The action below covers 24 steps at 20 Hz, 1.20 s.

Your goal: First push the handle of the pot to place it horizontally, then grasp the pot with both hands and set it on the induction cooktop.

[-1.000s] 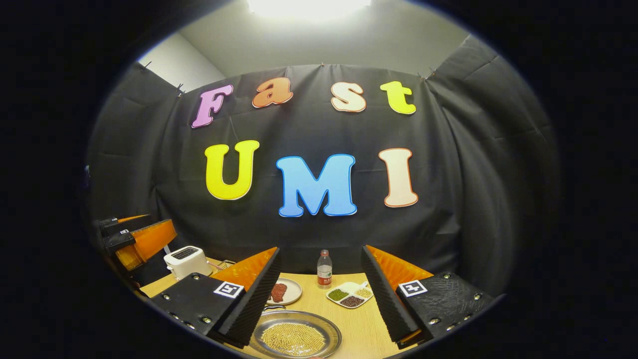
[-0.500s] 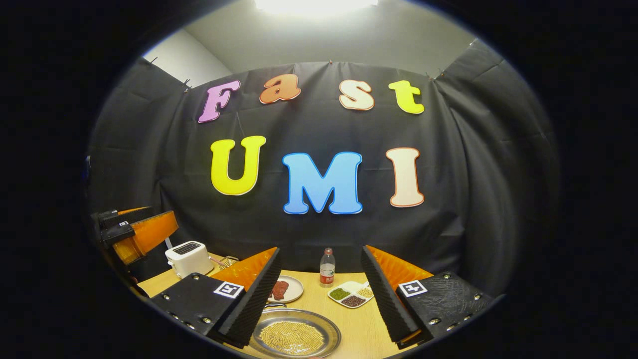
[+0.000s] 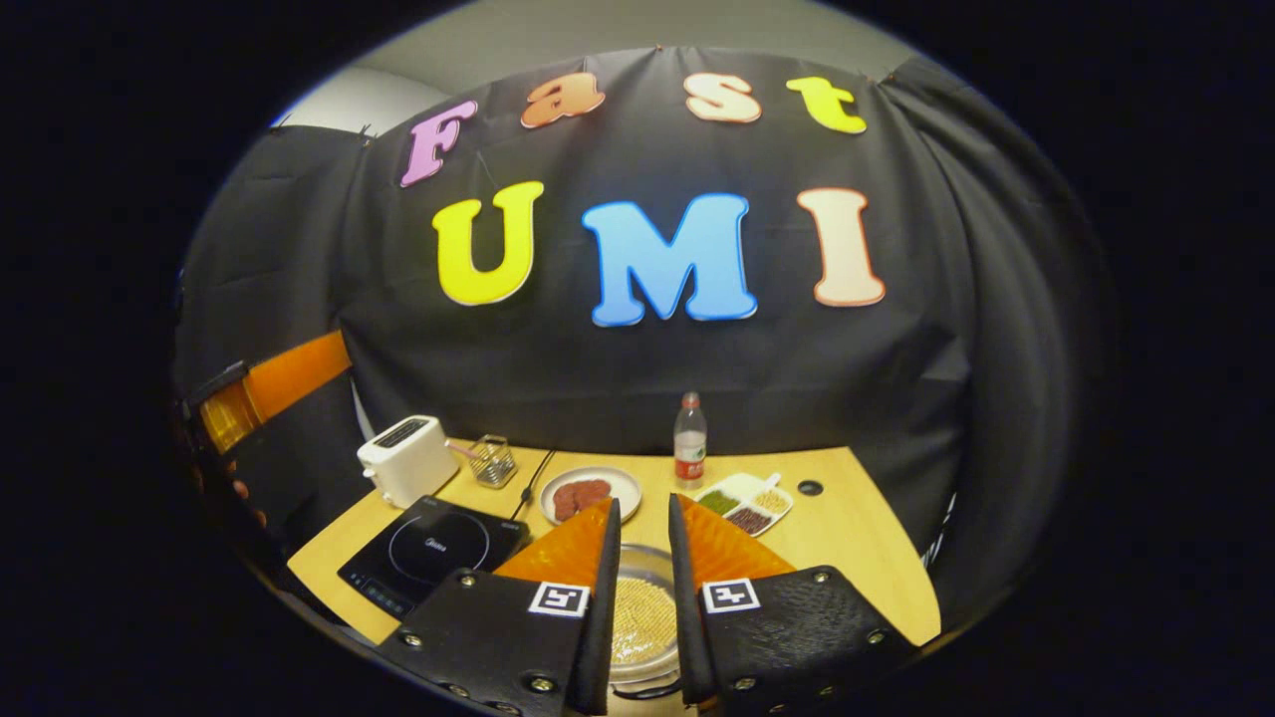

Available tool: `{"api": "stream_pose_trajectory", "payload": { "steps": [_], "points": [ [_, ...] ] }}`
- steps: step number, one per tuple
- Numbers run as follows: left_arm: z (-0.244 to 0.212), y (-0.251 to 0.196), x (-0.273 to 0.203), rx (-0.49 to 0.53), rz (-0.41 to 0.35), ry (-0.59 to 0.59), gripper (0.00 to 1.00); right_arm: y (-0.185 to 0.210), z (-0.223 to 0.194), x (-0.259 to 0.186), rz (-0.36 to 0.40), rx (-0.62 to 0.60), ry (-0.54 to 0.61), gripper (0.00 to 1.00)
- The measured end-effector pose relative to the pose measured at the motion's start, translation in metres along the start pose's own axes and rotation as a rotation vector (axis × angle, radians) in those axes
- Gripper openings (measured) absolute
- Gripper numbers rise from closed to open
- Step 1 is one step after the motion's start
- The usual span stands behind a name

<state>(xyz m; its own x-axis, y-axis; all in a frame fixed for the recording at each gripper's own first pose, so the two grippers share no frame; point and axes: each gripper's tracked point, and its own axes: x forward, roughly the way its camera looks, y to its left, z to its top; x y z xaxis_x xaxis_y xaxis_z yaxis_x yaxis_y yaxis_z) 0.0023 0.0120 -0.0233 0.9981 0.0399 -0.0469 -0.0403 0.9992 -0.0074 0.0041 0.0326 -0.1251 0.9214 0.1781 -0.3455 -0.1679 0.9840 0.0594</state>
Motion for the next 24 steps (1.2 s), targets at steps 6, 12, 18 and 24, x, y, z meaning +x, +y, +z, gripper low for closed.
{"api": "stream_pose_trajectory", "payload": {
  "steps": [6,12,18,24],
  "points": [
    [-0.017,0.008,0.001,-0.011,0.024,0.037,0.96,0.007,-0.074,0.005,0.074,0.068,0.277,0.01],
    [-0.028,0.018,-0.003,-0.006,0.053,0.063,0.96,0.032,-0.157,-0.002,0.198,0.061,0.562,0.01],
    [-0.04,0.029,-0.01,0.003,0.08,0.098,0.96,0.041,-0.213,-0.011,0.25,0.013,0.755,0.01],
    [-0.042,0.04,-0.024,0.004,0.122,0.11,0.96,0.042,-0.255,-0.02,0.258,-0.001,0.893,0.01]
  ]
}}
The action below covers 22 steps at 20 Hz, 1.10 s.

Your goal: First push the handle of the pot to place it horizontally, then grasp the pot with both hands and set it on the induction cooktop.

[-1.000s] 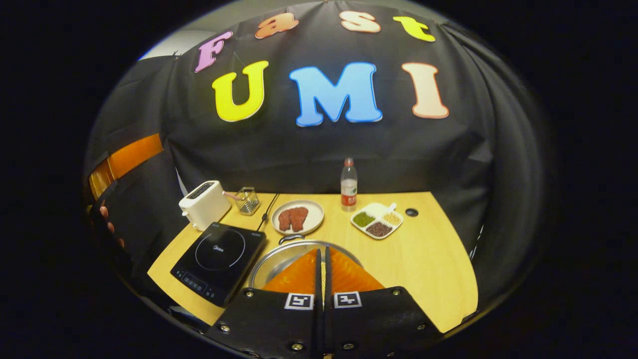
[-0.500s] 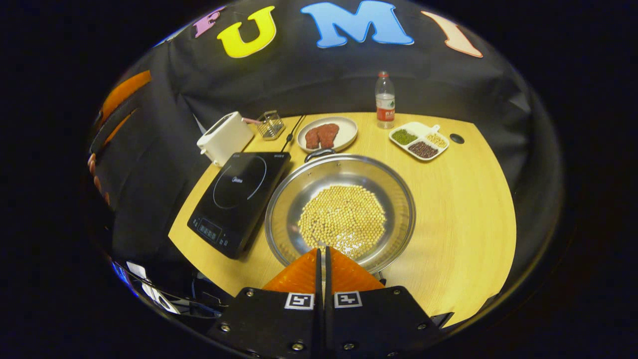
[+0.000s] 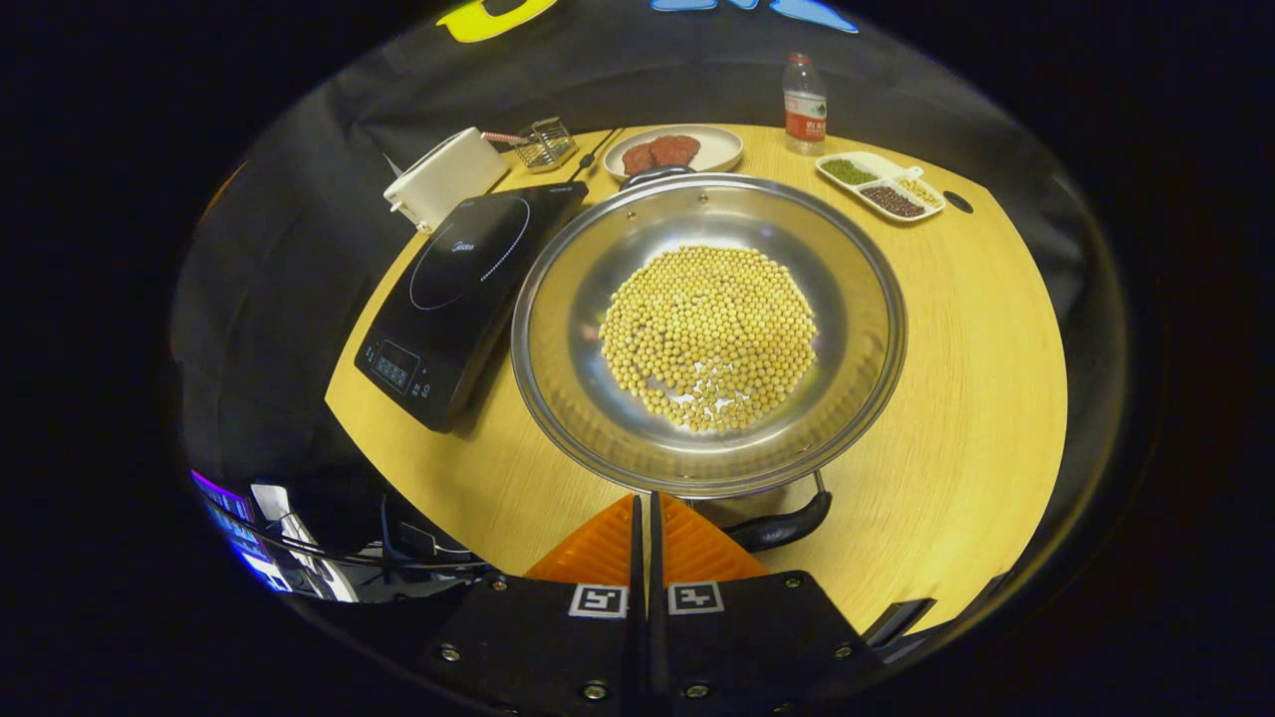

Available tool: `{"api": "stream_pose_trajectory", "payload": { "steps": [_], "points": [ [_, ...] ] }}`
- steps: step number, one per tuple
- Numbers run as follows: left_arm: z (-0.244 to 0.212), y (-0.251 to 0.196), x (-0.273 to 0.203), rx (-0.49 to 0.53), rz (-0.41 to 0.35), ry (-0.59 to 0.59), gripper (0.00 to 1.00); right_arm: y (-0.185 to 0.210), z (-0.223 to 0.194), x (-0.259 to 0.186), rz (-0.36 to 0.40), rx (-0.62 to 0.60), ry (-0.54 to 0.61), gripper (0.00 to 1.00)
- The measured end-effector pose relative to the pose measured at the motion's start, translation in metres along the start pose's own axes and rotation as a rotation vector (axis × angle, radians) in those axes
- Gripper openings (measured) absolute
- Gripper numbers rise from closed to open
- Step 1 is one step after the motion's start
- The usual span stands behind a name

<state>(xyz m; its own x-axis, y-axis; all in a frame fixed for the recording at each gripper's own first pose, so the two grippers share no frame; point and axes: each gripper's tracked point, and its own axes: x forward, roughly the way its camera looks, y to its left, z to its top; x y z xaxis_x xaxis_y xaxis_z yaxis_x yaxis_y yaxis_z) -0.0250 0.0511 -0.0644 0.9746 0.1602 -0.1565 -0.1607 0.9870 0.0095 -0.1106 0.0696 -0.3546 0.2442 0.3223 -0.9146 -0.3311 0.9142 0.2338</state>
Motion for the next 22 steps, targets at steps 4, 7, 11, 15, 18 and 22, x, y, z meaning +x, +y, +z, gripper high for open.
{"api": "stream_pose_trajectory", "payload": {
  "steps": [4,7,11,15,18,22],
  "points": [
    [-0.003,0.008,-0.006,-0.005,0.025,0.007,0.95,0.005,-0.008,0.022,0.006,0.026,0.038,0.01],
    [-0.001,0.011,-0.01,0.001,0.036,0.005,0.96,0.001,-0.012,0.03,-0.014,0.041,0.041,0.01],
    [-0.001,0.008,-0.011,0.002,0.033,0.007,0.95,0.001,-0.014,0.034,-0.003,0.083,0.033,0.01],
    [0.0,0.001,-0.01,0.004,0.017,0.002,0.95,-0.012,-0.011,0.03,-0.021,0.121,0.004,0.01],
    [0.003,-0.008,-0.008,0.004,-0.001,0.0,0.95,-0.027,-0.01,0.026,-0.048,0.149,-0.011,0.01],
    [0.009,-0.021,-0.004,0.014,-0.028,-0.01,0.99,-0.049,-0.009,0.022,-0.084,0.179,-0.029,0.0]
  ]
}}
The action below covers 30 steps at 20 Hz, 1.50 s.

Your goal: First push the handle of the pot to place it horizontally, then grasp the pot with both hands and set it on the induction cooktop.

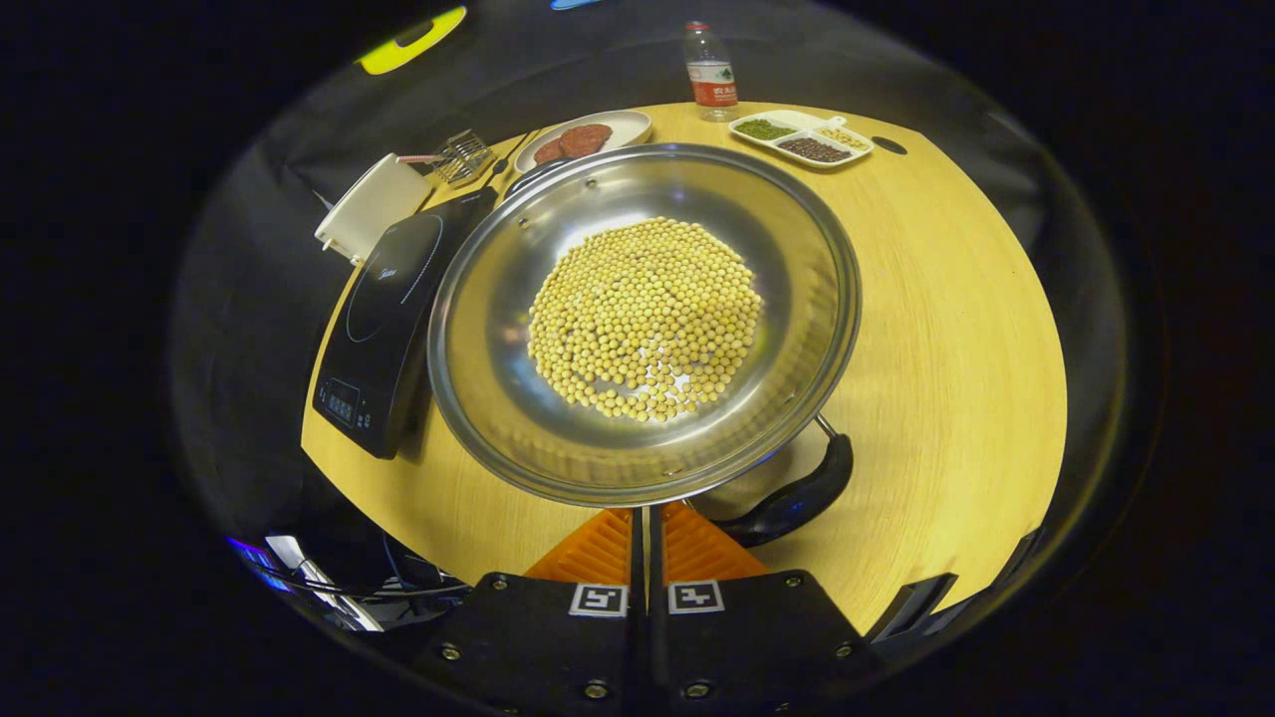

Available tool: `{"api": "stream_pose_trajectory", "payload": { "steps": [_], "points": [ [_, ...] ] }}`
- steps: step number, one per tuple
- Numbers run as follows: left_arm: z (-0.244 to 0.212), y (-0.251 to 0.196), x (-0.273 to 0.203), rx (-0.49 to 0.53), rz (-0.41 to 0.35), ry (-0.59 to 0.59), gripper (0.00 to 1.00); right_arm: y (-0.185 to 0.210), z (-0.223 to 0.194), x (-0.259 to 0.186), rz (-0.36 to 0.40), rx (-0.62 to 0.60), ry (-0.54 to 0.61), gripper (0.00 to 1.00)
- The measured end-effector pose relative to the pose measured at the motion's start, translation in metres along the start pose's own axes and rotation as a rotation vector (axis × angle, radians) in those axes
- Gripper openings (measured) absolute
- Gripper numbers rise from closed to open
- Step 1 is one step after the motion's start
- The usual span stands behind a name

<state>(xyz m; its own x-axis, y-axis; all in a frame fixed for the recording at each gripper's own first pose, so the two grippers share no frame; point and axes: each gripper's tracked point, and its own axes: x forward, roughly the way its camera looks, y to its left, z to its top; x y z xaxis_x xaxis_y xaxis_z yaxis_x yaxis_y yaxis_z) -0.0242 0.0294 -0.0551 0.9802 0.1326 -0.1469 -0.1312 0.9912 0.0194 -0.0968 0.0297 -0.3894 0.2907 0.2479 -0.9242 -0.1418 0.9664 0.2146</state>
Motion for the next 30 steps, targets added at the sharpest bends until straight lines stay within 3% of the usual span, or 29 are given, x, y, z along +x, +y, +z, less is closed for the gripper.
{"api": "stream_pose_trajectory", "payload": {
  "steps": [10,30],
  "points": [
    [0.004,-0.031,0.002,0.018,-0.032,-0.005,0.97,-0.052,0.011,-0.008,-0.08,0.013,-0.041,0.01],
    [-0.024,-0.069,0.008,0.026,0.032,0.075,0.98,-0.132,0.069,-0.002,-0.082,-0.012,-0.083,0.01]
  ]
}}
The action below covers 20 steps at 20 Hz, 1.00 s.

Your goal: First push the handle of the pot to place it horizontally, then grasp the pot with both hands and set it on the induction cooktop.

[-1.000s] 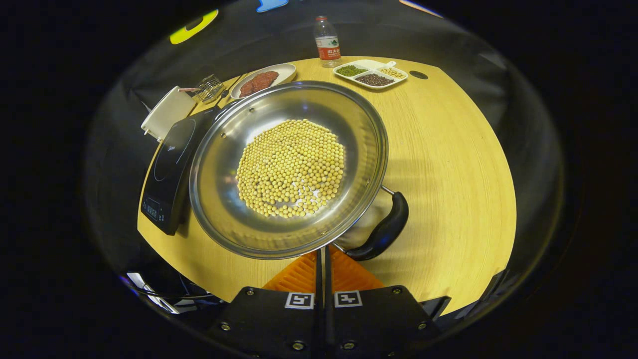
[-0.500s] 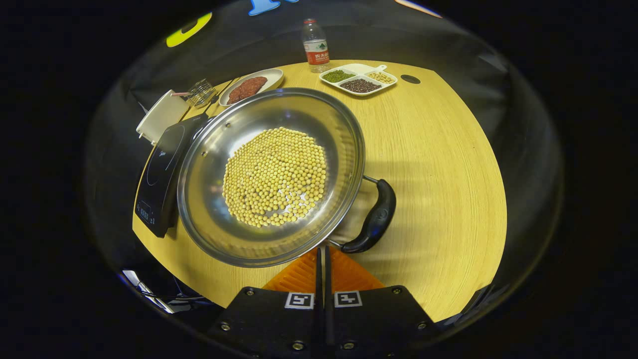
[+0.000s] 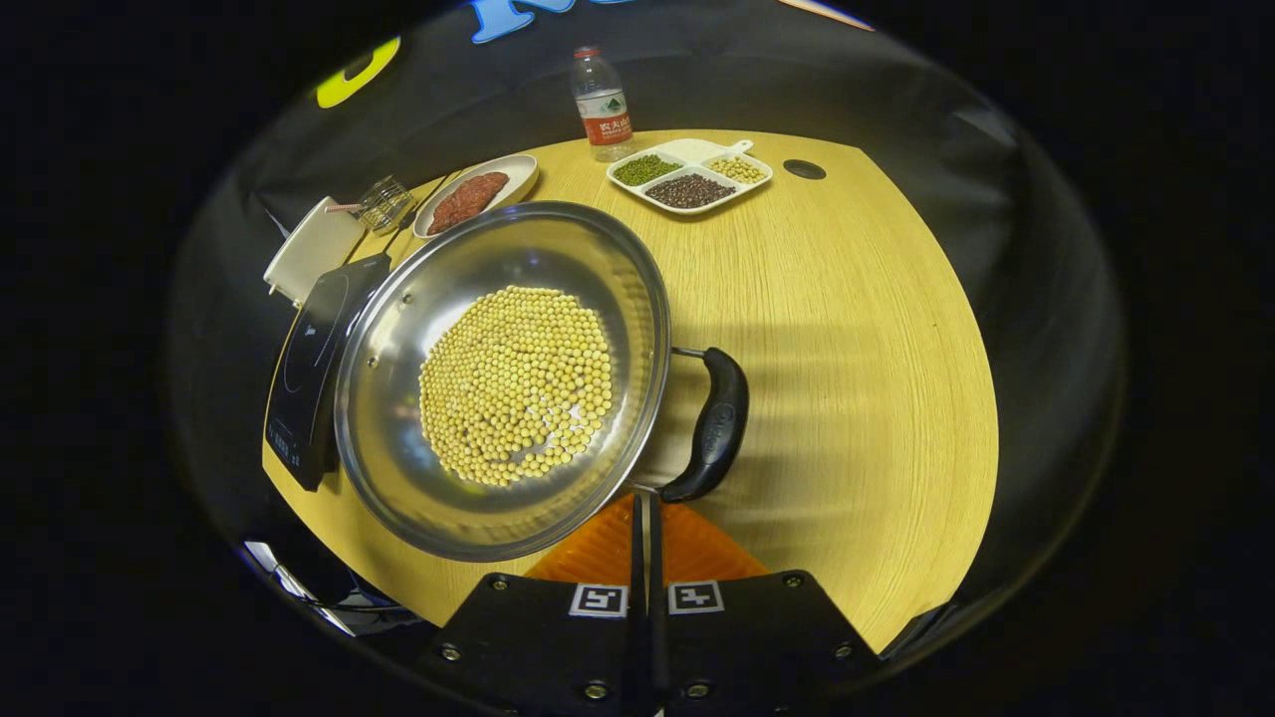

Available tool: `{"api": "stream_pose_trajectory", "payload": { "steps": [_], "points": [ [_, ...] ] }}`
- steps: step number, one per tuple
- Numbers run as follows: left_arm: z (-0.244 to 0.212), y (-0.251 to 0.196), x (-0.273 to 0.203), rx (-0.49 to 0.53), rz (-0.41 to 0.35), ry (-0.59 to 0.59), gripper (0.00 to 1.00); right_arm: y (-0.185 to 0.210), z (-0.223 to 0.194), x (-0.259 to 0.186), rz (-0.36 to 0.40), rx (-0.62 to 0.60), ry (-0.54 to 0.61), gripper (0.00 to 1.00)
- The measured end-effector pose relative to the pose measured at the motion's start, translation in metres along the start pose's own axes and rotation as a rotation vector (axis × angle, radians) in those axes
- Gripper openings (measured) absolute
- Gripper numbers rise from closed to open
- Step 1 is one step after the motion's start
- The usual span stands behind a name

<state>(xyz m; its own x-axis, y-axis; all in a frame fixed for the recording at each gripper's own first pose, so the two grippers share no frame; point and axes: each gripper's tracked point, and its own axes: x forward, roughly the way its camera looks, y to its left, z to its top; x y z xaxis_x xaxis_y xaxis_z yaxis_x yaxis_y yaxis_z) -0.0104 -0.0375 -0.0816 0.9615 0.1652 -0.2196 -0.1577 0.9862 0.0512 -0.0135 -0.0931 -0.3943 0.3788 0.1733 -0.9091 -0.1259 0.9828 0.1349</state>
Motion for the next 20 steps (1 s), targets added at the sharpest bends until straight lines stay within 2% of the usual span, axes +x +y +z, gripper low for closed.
{"api": "stream_pose_trajectory", "payload": {
  "steps": [2,5,8,14,20],
  "points": [
    [-0.004,-0.008,0.003,-0.01,-0.002,0.013,0.95,-0.003,0.005,0.001,0.005,-0.004,-0.007,0.01],
    [-0.011,-0.017,0.005,-0.018,-0.016,0.032,0.96,-0.009,0.013,0.004,0.002,-0.007,-0.019,0.01],
    [-0.022,-0.022,0.011,-0.006,-0.042,0.054,0.95,-0.016,0.021,0.003,-0.013,0.001,-0.033,0.01],
    [-0.036,-0.021,0.029,-0.018,-0.107,0.081,0.99,-0.025,0.027,-0.002,-0.065,0.023,-0.059,0.0],
    [-0.053,-0.016,0.046,-0.021,-0.182,0.119,0.99,-0.02,0.039,-0.038,-0.102,0.043,-0.194,0.01]
  ]
}}
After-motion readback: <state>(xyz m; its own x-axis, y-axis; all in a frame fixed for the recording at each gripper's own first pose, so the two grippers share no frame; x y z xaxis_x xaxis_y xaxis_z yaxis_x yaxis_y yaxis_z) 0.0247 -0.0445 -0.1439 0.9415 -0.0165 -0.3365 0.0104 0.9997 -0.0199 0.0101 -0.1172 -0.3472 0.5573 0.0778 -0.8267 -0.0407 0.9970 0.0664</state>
